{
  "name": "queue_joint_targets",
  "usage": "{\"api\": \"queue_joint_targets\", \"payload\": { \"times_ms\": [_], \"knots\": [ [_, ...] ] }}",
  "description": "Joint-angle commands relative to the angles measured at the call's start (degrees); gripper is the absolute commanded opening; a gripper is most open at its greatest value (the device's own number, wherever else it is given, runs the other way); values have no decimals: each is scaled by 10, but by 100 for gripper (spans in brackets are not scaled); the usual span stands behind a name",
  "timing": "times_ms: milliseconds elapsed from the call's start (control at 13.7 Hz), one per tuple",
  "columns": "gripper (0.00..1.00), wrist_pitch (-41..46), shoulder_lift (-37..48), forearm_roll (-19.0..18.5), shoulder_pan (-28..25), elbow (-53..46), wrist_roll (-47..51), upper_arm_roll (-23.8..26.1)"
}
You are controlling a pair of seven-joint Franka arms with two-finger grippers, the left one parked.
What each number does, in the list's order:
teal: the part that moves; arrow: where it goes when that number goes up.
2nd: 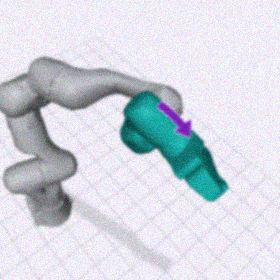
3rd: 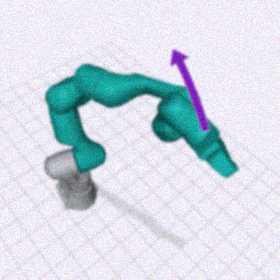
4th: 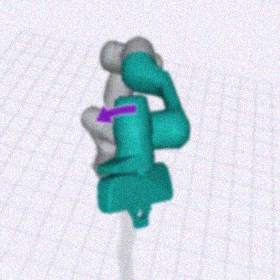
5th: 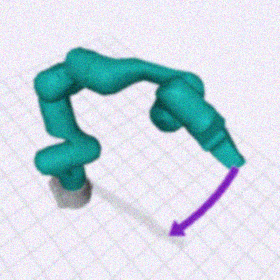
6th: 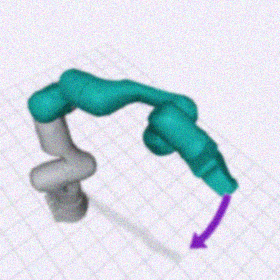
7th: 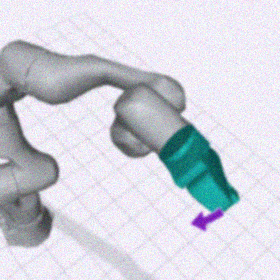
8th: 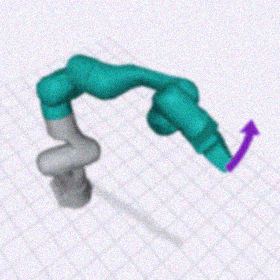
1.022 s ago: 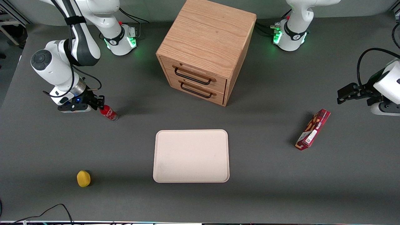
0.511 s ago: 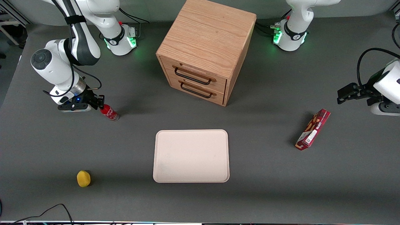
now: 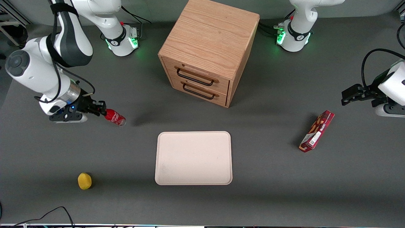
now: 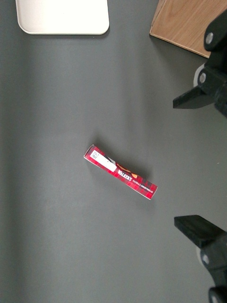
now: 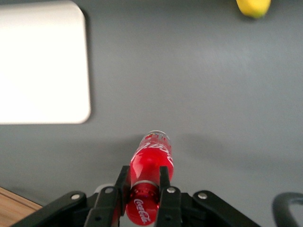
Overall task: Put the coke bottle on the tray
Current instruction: 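Carry the bottle to the cream tray and lower it onto the tray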
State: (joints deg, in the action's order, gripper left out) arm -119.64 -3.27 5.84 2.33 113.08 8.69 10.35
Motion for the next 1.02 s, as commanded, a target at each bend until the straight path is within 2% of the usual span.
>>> {"api": "queue_joint_targets", "payload": {
  "times_ms": [0,219,365,511,803,949],
  "knots": [
    [0,43,-131,-6,-25,-177,71,18],
    [0,117,-250,-64,-76,-356,148,18],
    [0,158,-331,-69,-104,-470,162,8],
    [0,156,-378,-70,-135,-524,184,-9],
    [0,109,-448,-66,-230,-592,204,-100],
    [0,70,-471,-64,-236,-594,227,-102]
  ]
}}
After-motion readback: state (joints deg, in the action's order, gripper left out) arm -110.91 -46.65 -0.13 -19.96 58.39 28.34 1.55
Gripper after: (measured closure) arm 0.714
